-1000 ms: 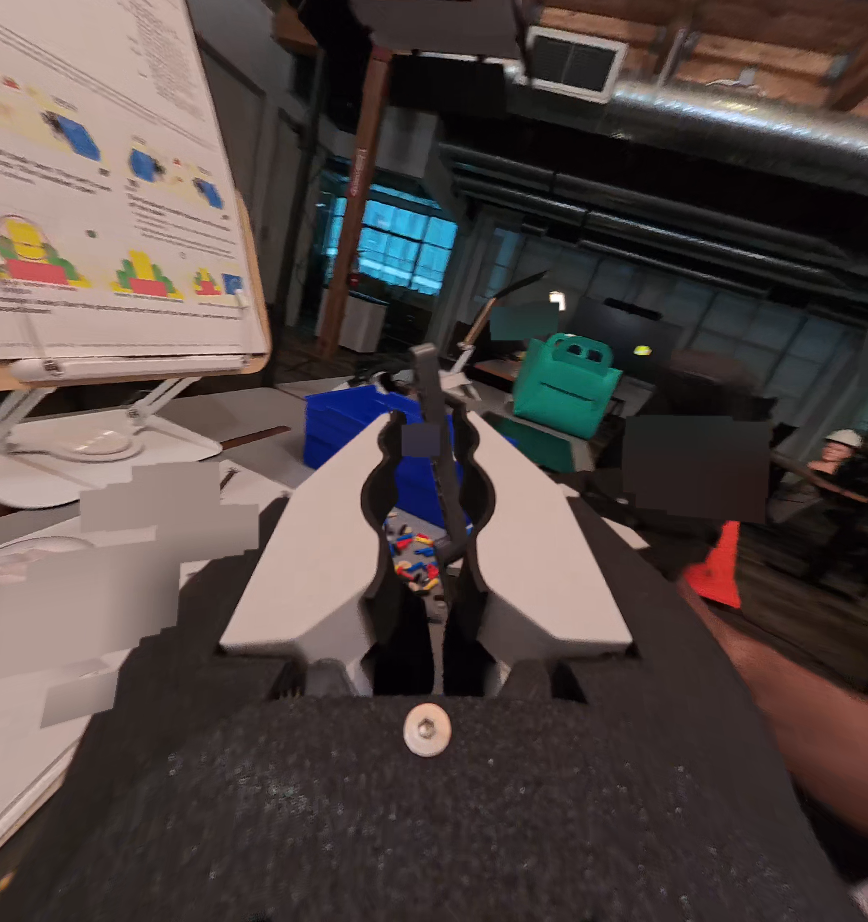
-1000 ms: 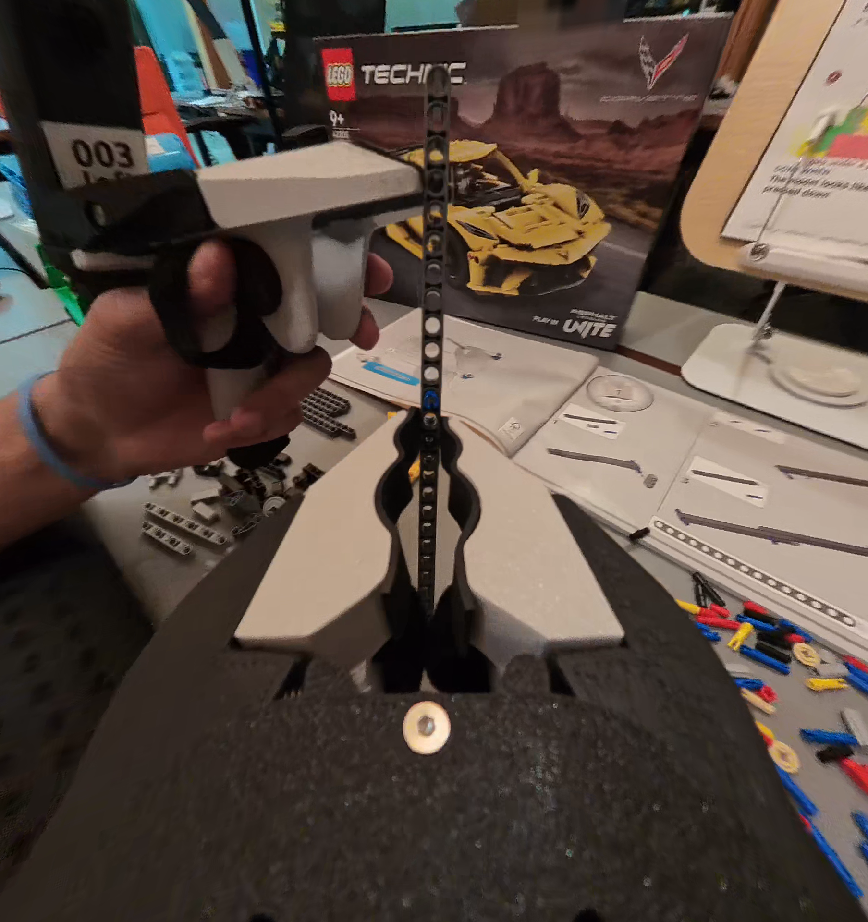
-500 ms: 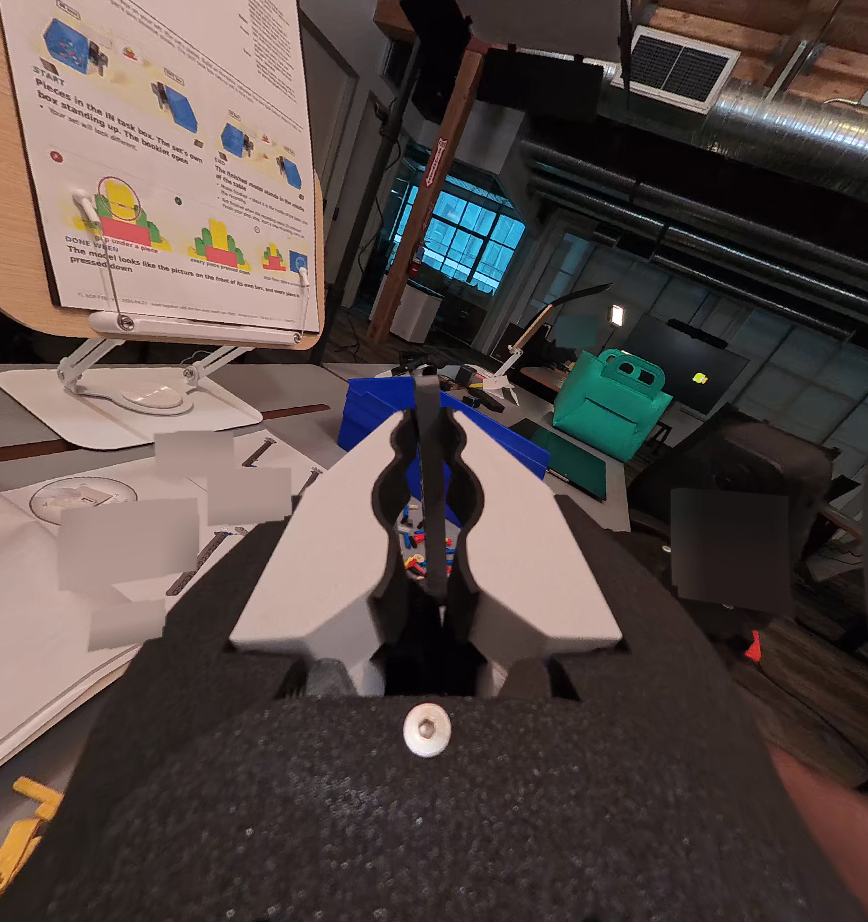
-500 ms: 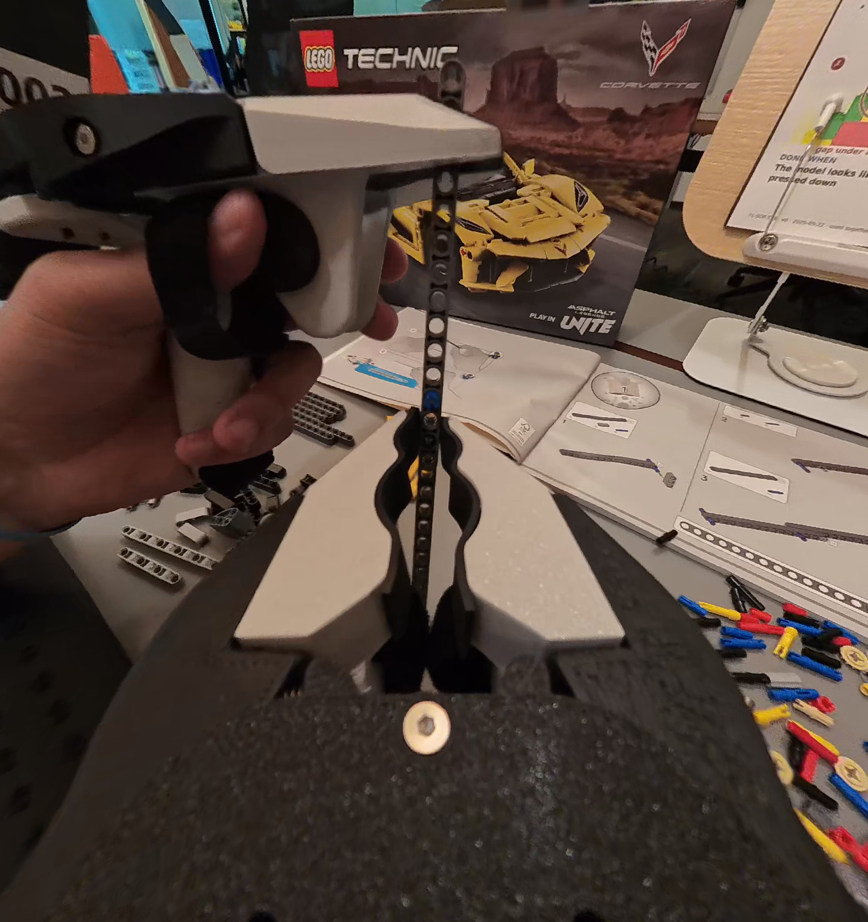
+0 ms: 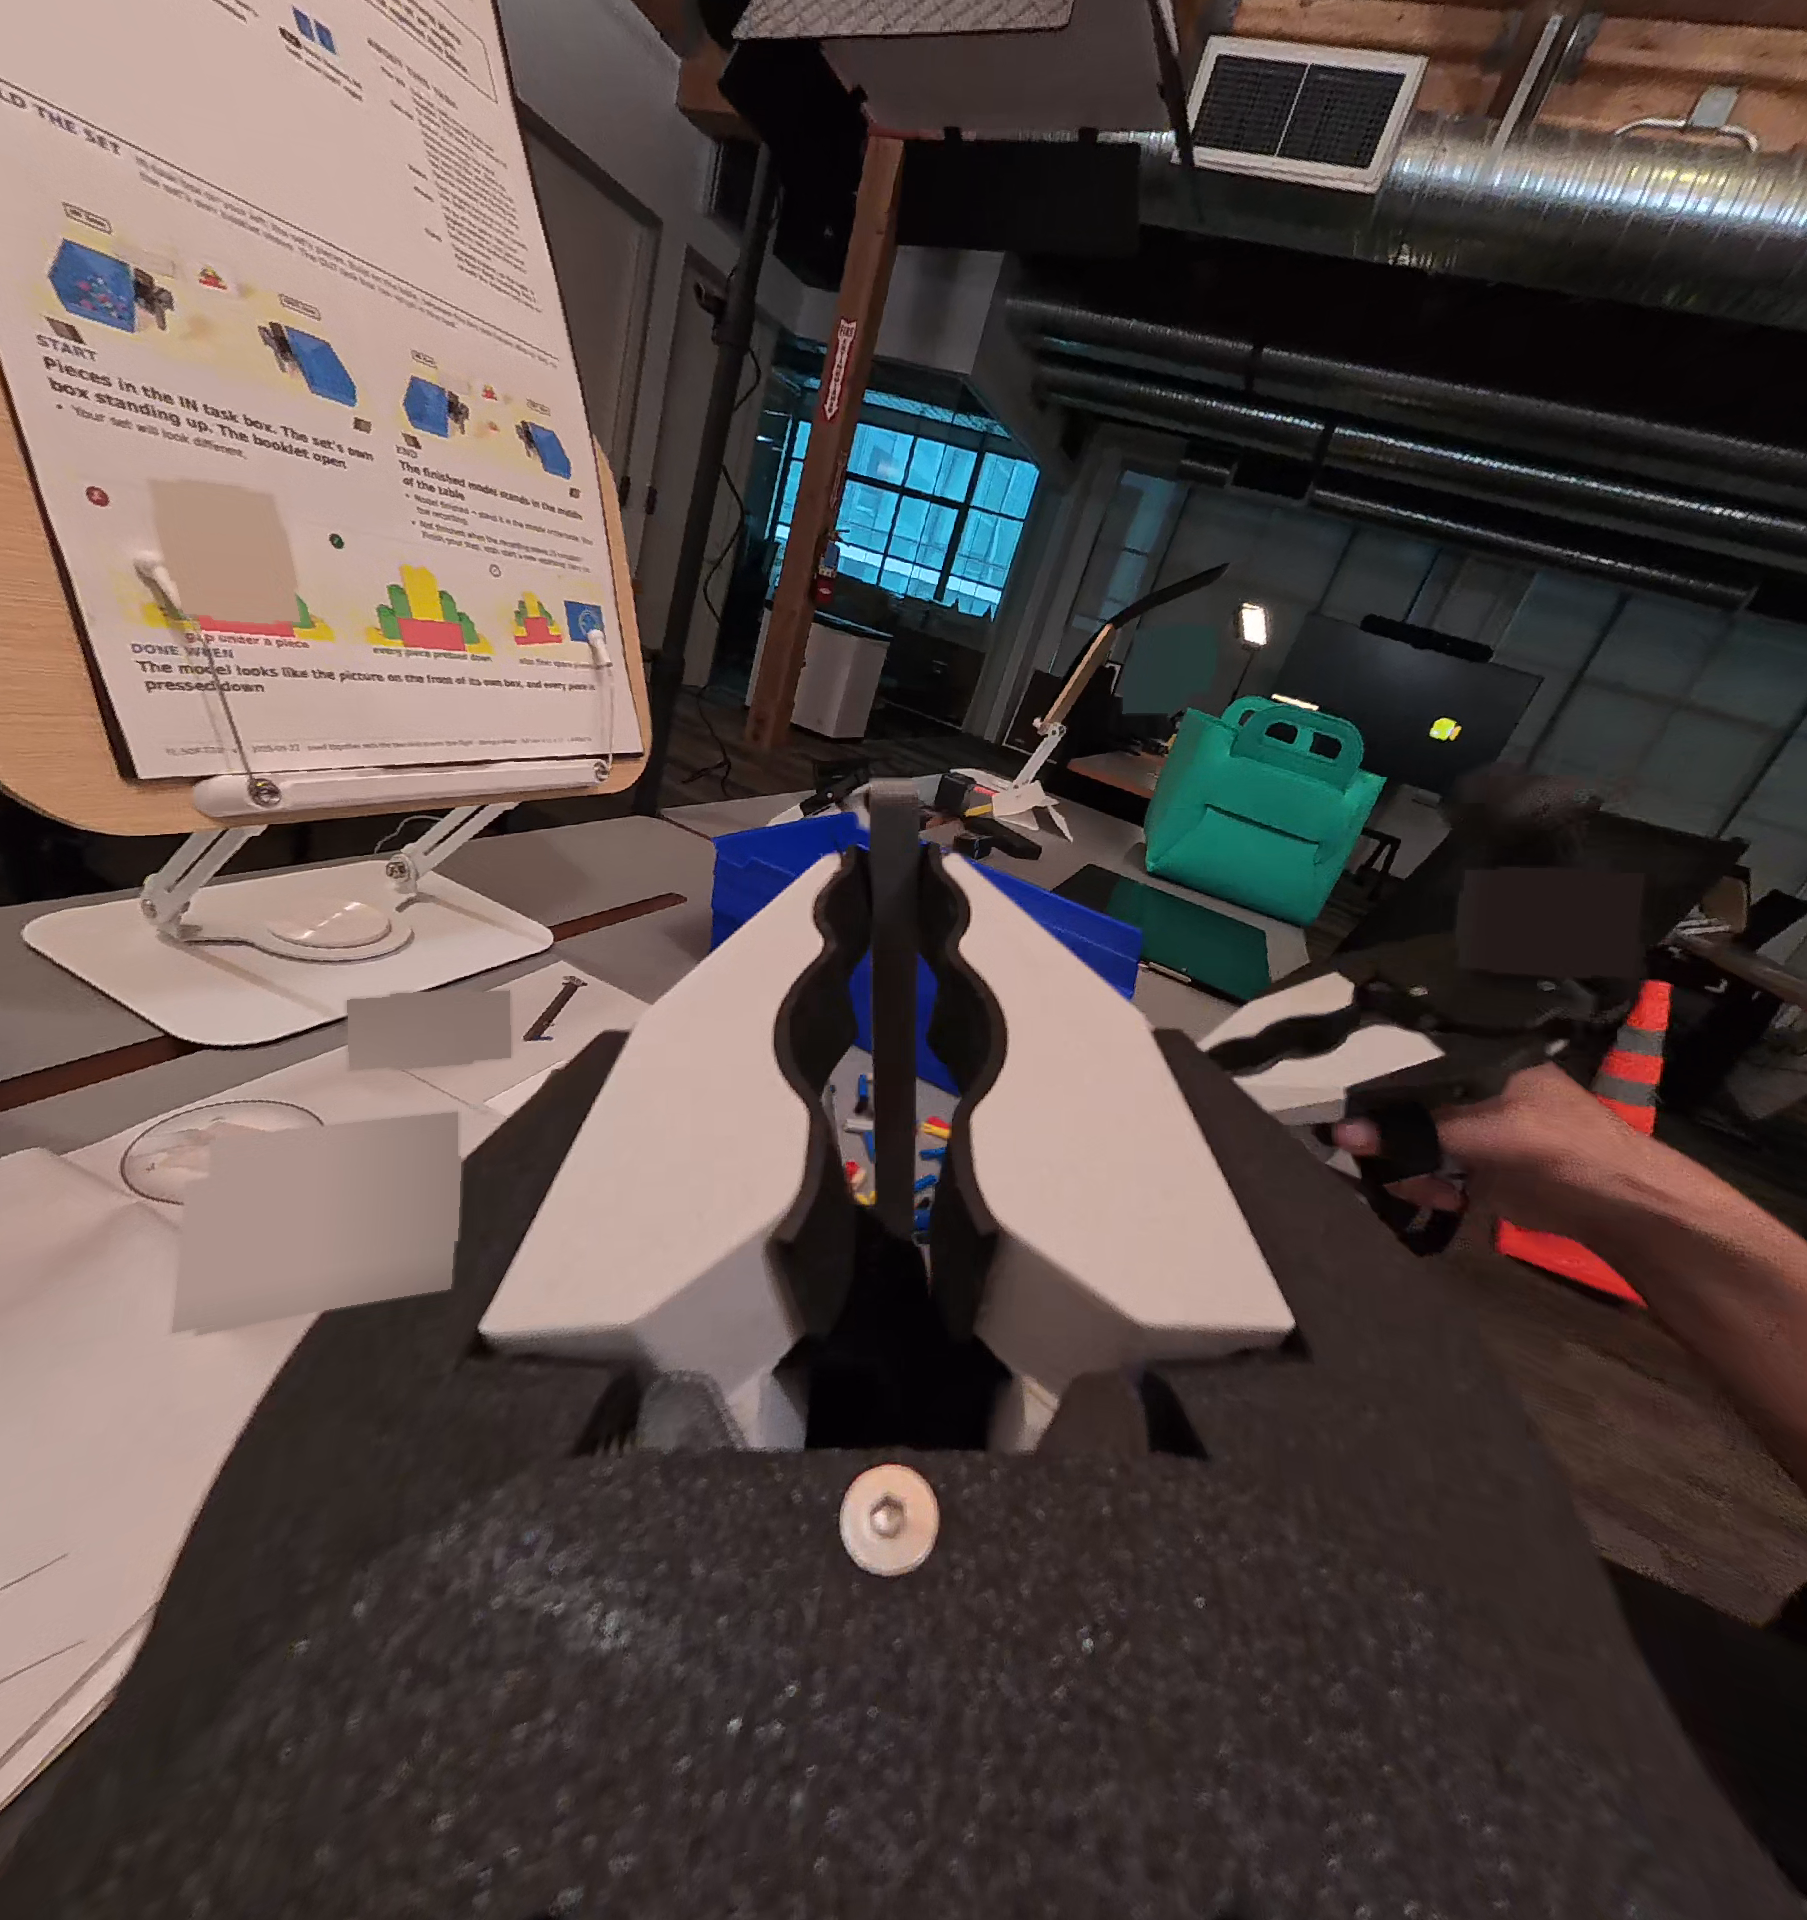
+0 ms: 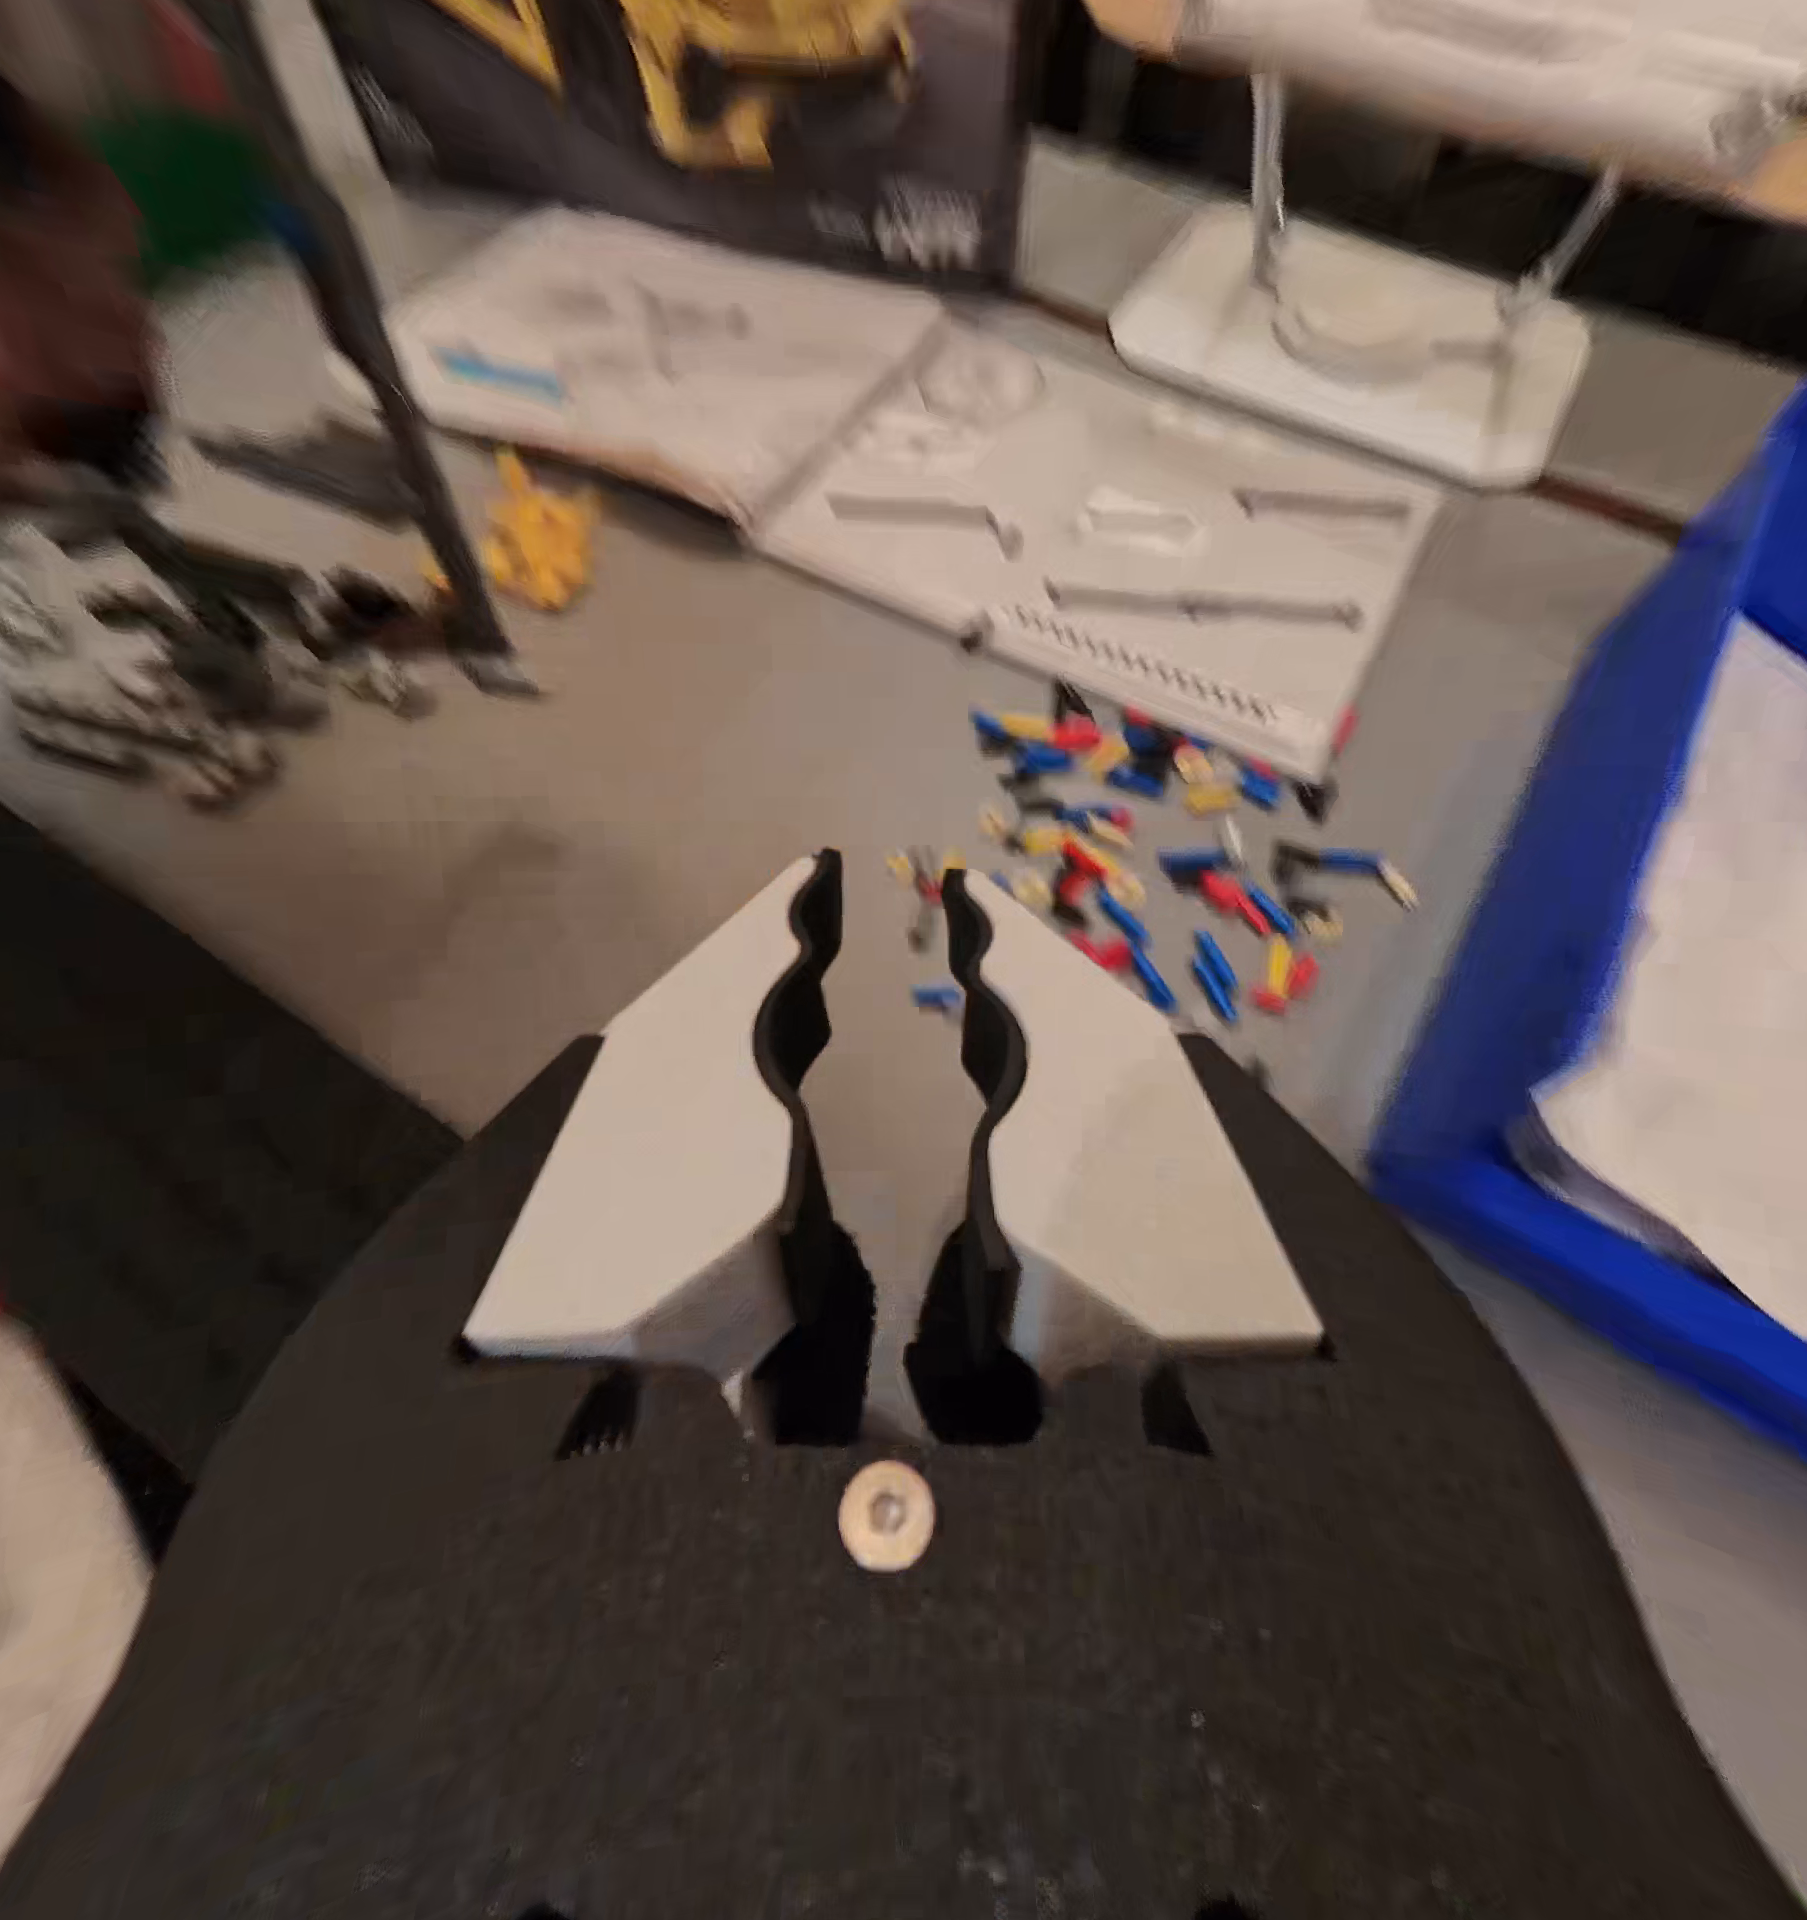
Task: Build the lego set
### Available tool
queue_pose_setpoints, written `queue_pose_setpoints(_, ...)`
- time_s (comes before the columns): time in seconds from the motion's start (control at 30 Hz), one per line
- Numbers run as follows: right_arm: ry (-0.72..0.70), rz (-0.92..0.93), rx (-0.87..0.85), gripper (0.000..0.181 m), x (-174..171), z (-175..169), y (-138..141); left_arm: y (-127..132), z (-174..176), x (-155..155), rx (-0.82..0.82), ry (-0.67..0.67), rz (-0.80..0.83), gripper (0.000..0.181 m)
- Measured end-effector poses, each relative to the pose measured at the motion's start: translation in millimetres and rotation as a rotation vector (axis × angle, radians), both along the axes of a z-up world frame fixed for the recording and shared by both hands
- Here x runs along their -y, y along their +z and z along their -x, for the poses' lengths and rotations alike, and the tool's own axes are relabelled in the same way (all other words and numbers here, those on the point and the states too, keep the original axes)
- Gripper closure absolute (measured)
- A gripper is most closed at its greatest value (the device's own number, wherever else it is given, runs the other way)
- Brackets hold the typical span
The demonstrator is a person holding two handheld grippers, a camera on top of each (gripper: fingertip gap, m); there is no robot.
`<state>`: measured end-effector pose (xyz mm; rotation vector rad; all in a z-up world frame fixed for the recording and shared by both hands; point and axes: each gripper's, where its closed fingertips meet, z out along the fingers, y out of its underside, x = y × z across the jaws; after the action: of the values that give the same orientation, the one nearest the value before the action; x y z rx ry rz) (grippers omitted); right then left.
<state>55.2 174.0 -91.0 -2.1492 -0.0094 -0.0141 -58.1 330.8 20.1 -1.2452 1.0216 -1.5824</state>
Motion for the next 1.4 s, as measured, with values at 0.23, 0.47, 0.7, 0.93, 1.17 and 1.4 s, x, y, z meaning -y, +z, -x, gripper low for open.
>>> queue_pose_setpoints(0.23,0.104,0.493,0.081,0.160,73,-37,-90,3,3,-3,0.024,-0.019,0.022,0.174)
queue_pose_setpoints(0.47,0.138,0.573,0.206,0.165,75,-51,-83,2,3,-3,0.017,-0.021,0.004,0.175)
queue_pose_setpoints(0.7,0.222,0.661,0.174,0.165,79,-54,-102,0,1,4,0.008,-0.063,0.020,0.173)
queue_pose_setpoints(0.93,0.258,0.704,0.130,0.168,82,-53,-107,-1,-1,13,0.009,-0.113,0.031,0.174)
queue_pose_setpoints(1.17,0.271,0.698,0.106,0.174,78,-48,-113,-4,-4,17,-0.005,-0.130,0.036,0.175)
queue_pose_setpoints(1.4,0.272,0.698,0.111,0.175,78,-46,-113,-5,-4,18,-0.008,-0.132,0.036,0.175)
